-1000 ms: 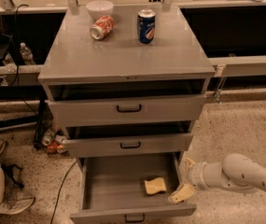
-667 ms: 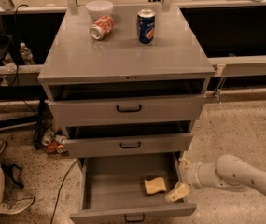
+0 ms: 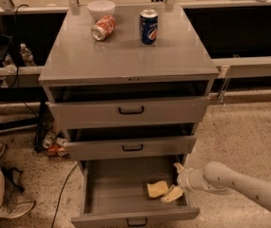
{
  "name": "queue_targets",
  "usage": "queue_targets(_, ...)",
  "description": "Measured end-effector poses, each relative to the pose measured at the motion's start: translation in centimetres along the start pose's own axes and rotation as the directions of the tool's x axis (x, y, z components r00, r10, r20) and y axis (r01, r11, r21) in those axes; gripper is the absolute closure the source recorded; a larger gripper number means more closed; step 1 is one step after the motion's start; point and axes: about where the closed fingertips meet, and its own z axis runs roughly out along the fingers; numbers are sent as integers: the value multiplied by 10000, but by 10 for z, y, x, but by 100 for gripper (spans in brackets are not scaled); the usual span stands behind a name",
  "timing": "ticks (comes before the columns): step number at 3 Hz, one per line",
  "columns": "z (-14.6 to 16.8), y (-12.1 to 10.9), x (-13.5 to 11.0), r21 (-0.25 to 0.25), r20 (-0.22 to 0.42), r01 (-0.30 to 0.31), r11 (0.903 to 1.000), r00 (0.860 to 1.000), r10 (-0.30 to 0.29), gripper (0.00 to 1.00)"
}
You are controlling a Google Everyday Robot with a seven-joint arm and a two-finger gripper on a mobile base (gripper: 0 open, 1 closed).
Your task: Pick sponge from bottom drawer and place on counter
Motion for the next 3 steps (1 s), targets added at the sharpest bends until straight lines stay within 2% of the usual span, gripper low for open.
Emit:
queue_targets(2, 80, -20, 31, -179, 468, -550, 9983, 9973, 558, 0)
queue_targets(3, 80, -20, 31, -180, 468, -550, 9983, 9973, 558, 0)
